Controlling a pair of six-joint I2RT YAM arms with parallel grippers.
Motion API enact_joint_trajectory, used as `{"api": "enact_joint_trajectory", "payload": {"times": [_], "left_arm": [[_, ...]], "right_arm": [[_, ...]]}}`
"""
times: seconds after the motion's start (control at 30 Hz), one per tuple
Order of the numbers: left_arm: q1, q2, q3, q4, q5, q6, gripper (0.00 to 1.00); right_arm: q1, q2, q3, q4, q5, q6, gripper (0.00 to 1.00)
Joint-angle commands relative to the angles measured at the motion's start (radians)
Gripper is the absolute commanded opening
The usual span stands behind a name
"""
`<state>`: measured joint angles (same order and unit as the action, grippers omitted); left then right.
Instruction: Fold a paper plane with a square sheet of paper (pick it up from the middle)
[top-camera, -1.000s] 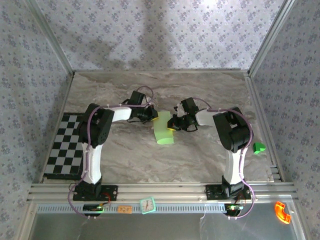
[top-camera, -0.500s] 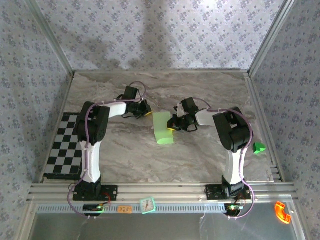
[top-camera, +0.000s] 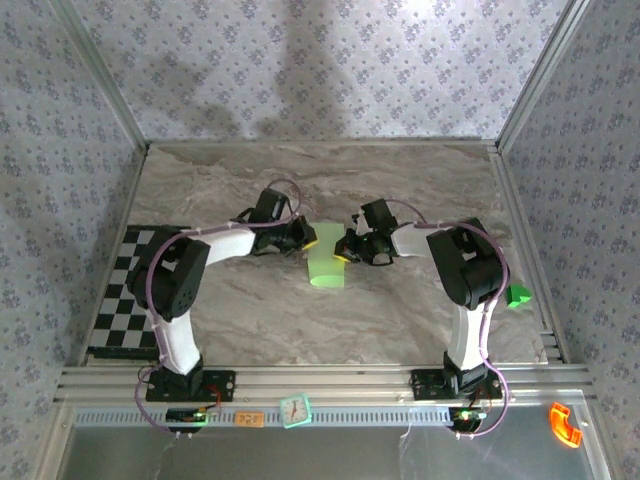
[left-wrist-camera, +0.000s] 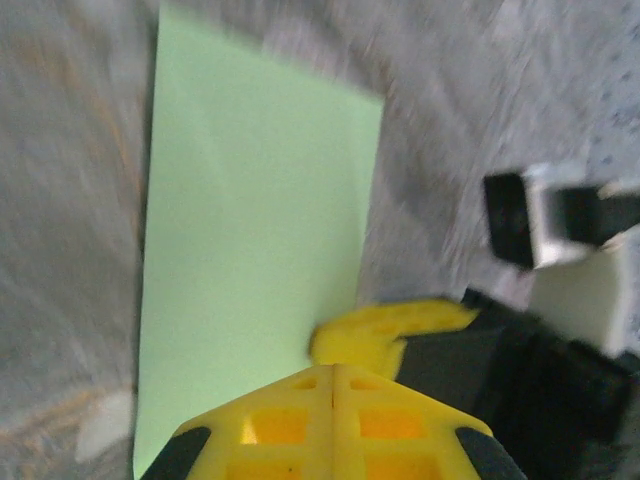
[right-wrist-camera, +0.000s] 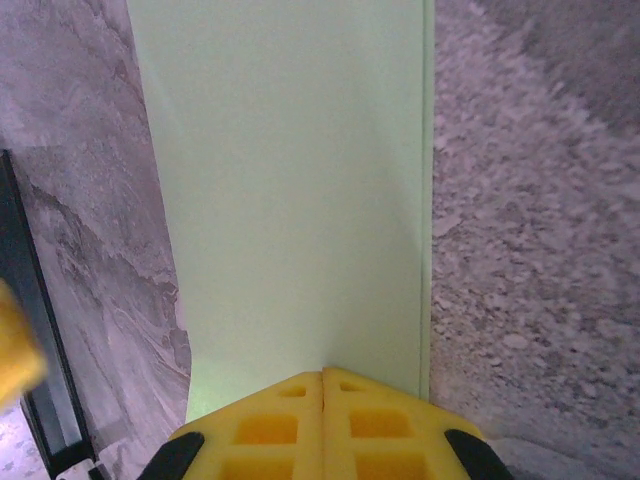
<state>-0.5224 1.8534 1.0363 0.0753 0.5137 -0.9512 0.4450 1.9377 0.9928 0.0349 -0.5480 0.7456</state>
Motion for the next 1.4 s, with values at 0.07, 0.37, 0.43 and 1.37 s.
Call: {"api": "enact_joint_trajectory", "payload": {"times": [0.07, 0.37, 0.43, 1.37], "left_arm": [[-0.033, 0.053, -0.016, 0.053, 0.057, -0.071, 0.00], [-0.044, 0.076, -0.071, 0.077, 0.047, -0.083, 0.00], [-0.044, 0.076, -0.080, 0.078, 0.048, -0.084, 0.00], [-0.001, -0.064, -0.188, -0.069, -0.045, 0.037, 0.00]], "right_arm": [[-0.011, 0.119, -0.079, -0.206, 0.266, -0.006, 0.06], [-0.018, 0.127, -0.079, -0.208, 0.272, -0.012, 0.06], [-0.019, 0.130, -0.076, -0.210, 0.270, -0.013, 0.06], [-0.031, 0.150, -0.089, -0.211, 0.294, -0.023, 0.05]]}}
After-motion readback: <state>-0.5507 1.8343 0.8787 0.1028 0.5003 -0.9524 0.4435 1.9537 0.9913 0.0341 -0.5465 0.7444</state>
